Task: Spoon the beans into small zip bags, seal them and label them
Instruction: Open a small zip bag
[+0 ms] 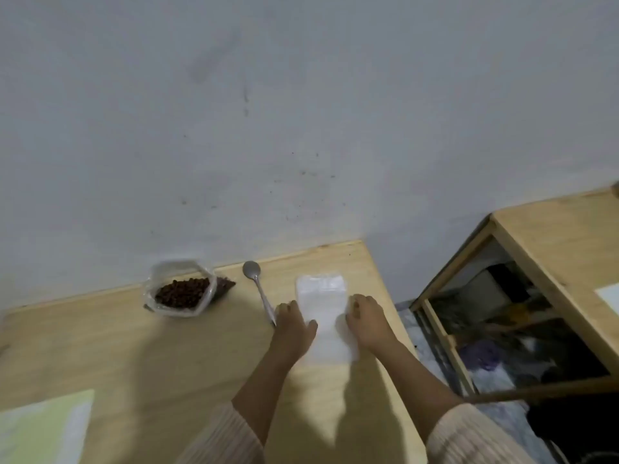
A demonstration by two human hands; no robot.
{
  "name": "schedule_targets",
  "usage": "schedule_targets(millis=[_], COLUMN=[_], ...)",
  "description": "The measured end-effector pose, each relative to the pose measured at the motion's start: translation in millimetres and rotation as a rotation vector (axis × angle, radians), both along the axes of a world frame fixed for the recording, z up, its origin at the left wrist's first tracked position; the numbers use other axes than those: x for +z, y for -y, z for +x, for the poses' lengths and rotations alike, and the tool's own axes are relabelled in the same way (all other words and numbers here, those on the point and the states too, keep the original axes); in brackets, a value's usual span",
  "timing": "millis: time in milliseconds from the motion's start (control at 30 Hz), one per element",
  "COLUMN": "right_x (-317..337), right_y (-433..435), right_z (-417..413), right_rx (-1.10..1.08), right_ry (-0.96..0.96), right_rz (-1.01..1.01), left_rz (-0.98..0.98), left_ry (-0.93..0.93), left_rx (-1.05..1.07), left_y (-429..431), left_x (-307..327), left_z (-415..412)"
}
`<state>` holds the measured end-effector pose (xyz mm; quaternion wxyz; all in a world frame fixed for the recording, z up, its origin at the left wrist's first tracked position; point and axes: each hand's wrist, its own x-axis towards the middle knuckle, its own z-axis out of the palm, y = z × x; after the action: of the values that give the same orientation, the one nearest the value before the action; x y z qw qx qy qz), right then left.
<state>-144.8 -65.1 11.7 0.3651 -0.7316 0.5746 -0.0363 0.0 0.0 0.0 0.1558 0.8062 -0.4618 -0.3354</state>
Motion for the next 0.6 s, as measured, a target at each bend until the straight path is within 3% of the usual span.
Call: schedule_targets(millis=[267,600], right_x=[-0.2,-5.1], right_y=[-1.9,-14.8], right_z=[7.1,6.1], right_rx=[-0.046,-0.258], right_ry=[0.061,0.201], right_rz=[-0.029,-0.122], left_rz=[-0.067,-0.258], left_ry=[-0.054,-0.185], left_rx=[0.126,0.277], left_y=[2.6,-7.9], left_x=[-1.6,-4.2], left_z=[-12.0,-17.4])
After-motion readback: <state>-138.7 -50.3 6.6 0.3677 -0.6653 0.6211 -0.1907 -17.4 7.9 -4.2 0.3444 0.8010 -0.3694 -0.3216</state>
